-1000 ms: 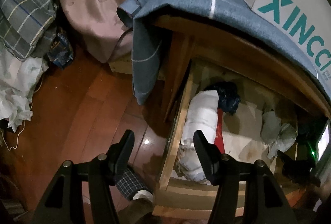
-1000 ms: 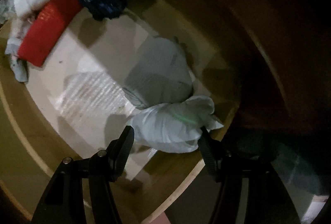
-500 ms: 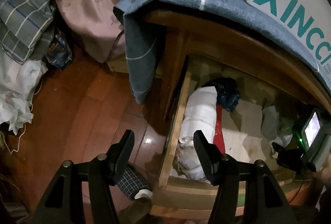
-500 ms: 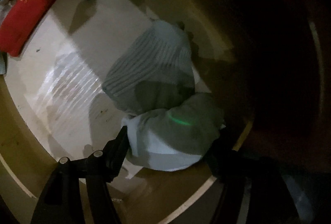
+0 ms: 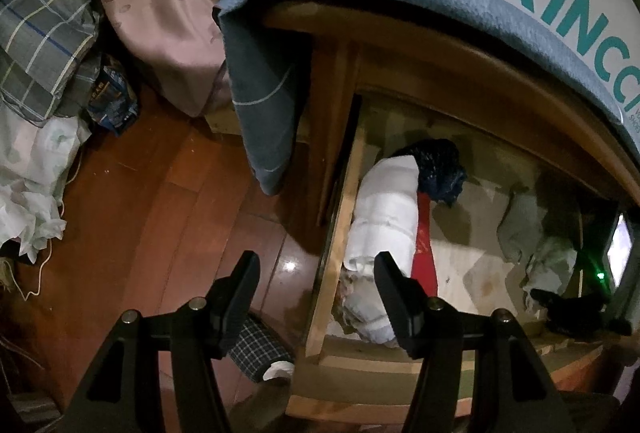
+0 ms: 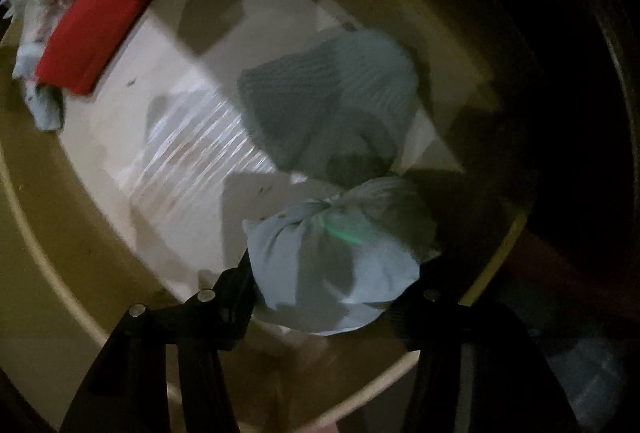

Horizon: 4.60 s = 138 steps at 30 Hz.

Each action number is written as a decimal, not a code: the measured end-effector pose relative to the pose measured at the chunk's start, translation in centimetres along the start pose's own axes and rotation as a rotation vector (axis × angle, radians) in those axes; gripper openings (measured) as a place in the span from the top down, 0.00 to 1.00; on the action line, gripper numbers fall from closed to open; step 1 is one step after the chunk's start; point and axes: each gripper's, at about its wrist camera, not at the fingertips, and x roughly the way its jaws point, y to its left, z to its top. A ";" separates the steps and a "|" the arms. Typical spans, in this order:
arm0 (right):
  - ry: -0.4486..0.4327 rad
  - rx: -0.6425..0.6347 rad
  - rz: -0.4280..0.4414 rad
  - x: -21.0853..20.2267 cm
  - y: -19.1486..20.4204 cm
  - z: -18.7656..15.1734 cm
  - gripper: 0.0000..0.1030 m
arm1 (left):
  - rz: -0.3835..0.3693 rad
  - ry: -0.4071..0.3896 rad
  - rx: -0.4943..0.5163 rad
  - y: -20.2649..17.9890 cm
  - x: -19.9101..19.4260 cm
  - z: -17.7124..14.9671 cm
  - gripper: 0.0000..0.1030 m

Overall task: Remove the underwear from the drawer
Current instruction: 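Grasp the rolled white socks in the drawer with the left tool, then carry the white socks with the left tool into the white box and release, then lift blue underwear with the right tool toward the box while the left tool returns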

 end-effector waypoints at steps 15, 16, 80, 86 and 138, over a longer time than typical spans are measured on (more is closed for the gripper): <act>-0.183 0.533 0.224 -6.0 -1.4 -2.4 0.49 | -0.018 0.033 0.026 -2.0 1.1 -0.3 0.41; -0.201 0.602 0.258 -5.8 -2.3 -2.6 0.49 | -0.012 0.035 0.027 -2.1 1.1 -0.2 0.41; -0.280 0.751 0.415 -4.0 -1.8 -8.8 0.48 | -0.007 0.094 0.283 -8.5 0.5 -0.8 0.65; -0.287 0.758 0.414 -4.0 -1.8 -8.9 0.48 | -0.058 0.042 0.331 -8.5 -3.9 -1.9 0.65; -0.286 0.749 0.420 -4.1 -1.8 -8.6 0.47 | -0.138 -0.197 0.415 -19.3 -13.2 17.0 0.59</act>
